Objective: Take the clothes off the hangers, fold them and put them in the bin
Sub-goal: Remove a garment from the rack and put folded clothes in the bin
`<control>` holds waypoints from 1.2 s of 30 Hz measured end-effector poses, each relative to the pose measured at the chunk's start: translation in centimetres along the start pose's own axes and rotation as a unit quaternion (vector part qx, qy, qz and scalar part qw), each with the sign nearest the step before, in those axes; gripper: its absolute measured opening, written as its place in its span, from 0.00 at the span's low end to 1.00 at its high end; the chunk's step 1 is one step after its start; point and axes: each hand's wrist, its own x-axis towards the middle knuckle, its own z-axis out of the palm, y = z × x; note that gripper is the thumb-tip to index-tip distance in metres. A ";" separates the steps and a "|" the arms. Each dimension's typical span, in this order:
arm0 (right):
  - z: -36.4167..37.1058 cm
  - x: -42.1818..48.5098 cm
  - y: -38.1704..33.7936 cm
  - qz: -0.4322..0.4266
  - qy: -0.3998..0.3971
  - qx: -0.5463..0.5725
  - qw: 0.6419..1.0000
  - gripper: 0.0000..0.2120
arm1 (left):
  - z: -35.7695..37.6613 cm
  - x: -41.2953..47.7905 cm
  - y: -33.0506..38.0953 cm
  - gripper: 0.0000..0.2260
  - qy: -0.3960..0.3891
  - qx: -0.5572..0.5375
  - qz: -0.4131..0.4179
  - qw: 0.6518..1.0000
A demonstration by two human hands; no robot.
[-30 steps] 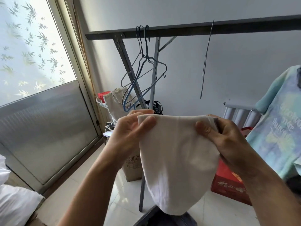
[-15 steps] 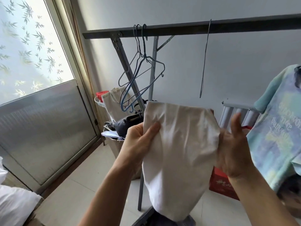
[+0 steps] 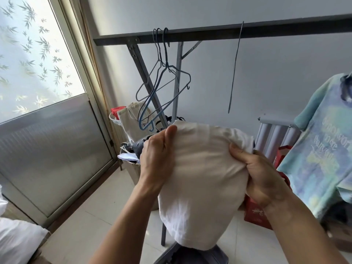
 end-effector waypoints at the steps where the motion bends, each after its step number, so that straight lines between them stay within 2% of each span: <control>1: 0.0 0.2 0.1 0.003 0.006 0.001 1.000 0.14 | -0.1 0.2 -0.1 0.23 -0.004 0.018 -0.006 1.000; 3: 0.2 0.3 0.3 0.008 0.025 0.005 1.000 0.11 | -0.1 0.3 -0.4 0.20 -0.008 0.061 -0.016 0.998; 5: 0.2 0.3 0.2 -0.004 0.038 0.006 0.999 0.11 | -0.1 -0.1 -0.8 0.14 0.019 0.047 -0.025 0.998; 7: 0.1 0.2 0.4 -0.022 0.054 0.009 0.998 0.12 | 0.0 -0.9 -0.8 0.10 0.030 -0.016 -0.033 0.999; 9: 0.1 0.2 0.7 -0.029 0.064 0.014 0.997 0.14 | 0.5 -2.7 -0.1 0.13 -0.035 -0.118 -0.100 0.987; 11: 0.7 0.1 1.2 -0.030 0.069 0.019 0.997 0.18 | 1.7 -4.7 0.3 0.21 -0.154 -0.218 -0.239 0.933; 13: 1.4 -0.1 1.9 -0.017 0.060 0.034 0.997 0.21 | 3.0 -6.0 0.0 0.30 -0.222 -0.296 -0.348 0.861; 15: 2.0 -0.5 2.7 0.017 0.043 0.069 0.996 0.18 | 3.9 -6.4 -0.7 0.36 -0.209 -0.405 -0.406 0.792; 18: 2.7 -1.4 3.8 0.062 0.018 0.123 0.990 0.17 | 4.2 -6.4 -1.2 0.37 -0.144 -0.550 -0.431 0.701; 20: 3.0 -1.7 4.6 0.070 0.023 0.140 0.987 0.16 | 4.0 -6.5 -0.8 0.34 -0.111 -0.590 -0.425 0.678; 24: 2.8 -1.9 6.3 0.104 0.031 0.148 0.983 0.18 | 4.3 -6.8 -1.1 0.25 -0.050 -0.594 -0.426 0.680; 27: 2.5 -2.1 7.6 0.124 0.025 0.158 0.979 0.19 | 4.6 -7.2 -1.8 0.23 -0.018 -0.584 -0.446 0.678; 29: 2.0 -2.2 8.9 0.111 0.029 0.173 0.978 0.17 | 4.7 -7.3 -2.5 0.23 -0.008 -0.572 -0.446 0.688; 31: 1.0 -2.1 9.9 0.088 0.066 0.133 0.985 0.15 | 4.5 -7.2 -3.2 0.22 -0.007 -0.557 -0.429 0.711; 34: -1.6 -1.3 10.9 0.075 0.189 0.027 0.979 0.16 | 3.3 -6.7 -4.8 0.13 -0.028 -0.497 -0.397 0.771; 36: -3.6 0.0 11.2 0.014 0.223 -0.071 0.972 0.15 | 2.9 -6.3 -6.4 0.09 -0.073 -0.444 -0.385 0.806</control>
